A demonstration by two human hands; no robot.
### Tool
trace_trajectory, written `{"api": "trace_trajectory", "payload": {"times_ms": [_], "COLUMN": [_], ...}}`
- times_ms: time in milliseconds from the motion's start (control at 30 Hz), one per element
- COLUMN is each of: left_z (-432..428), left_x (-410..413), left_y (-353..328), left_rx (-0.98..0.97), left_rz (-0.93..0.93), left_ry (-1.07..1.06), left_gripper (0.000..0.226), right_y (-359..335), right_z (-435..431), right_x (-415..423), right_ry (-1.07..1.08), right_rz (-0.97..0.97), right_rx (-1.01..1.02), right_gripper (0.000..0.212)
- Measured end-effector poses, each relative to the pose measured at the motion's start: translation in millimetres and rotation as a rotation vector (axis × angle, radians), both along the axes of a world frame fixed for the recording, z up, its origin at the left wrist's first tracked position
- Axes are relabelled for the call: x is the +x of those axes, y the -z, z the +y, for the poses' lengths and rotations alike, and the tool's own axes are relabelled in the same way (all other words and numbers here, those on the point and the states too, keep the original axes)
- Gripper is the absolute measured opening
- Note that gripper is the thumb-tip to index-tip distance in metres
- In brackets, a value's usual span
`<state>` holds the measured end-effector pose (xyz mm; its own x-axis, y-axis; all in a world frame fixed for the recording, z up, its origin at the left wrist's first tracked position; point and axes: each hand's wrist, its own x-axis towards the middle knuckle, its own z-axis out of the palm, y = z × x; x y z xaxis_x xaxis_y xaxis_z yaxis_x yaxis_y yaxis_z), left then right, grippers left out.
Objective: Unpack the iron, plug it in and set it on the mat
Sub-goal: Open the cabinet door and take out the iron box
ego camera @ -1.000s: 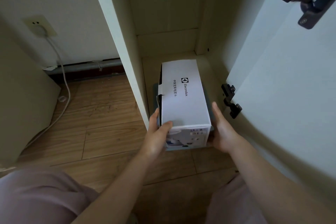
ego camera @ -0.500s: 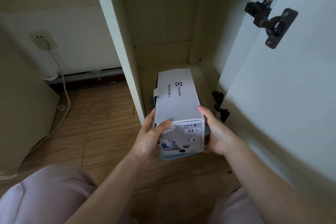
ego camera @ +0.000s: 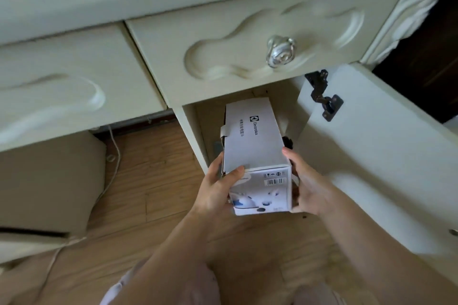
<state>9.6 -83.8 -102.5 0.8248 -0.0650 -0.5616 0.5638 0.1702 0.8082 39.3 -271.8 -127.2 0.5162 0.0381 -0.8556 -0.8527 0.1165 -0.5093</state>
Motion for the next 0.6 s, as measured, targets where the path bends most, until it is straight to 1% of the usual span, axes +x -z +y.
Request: {"api": "trace_trajectory", "payload": {"times_ms": [67,100,233,333,367,500,600], "left_z": [-0.3,-1.0,-2.2,-3.0,-3.3,-6.9,-13.2], "left_x": [-6.0,-9.1,-20.8,-32.6,-37.6,-56.9,-78.2], "left_y": [-27.4,-43.0,-104.9,-149.3,-164.0,-213.2,-244.9], "left_rx": [0.0,0.009,0.051,0.067,0.069,0.084,0.087], "left_rz": [0.02,0.037,0.104,0.134,0.151,0.207,0.25], "left_ry": [0.003,0.013,0.038,0.071,0.081,0.113,0.119], "left_gripper": [0.053,0.055,0.06,0.056,0.054,0.057,0.047], "right_y": [-28.4,-46.1,-113.7,-158.4,-174.2,-223.3,-250.8], "right_z": [-0.8,-0.7,-1.1,-3.0,-3.7,-9.2,-12.8], "right_x": [-6.9,-11.6,-30.9,-43.5,-48.1,-71.3,-99.1], "right_ry": [0.014,0.011,0.033,0.043,0.048,0.061,0.061], "right_rz": [0.024,0.038,0.095,0.113,0.122,0.186,0.222], "right_rx": [-0.004,0.003,0.018,0.005,-0.004,-0.019,-0.024], "right_gripper": [0.073,0.07,0.07,0.072,0.071,0.063,0.067]}}
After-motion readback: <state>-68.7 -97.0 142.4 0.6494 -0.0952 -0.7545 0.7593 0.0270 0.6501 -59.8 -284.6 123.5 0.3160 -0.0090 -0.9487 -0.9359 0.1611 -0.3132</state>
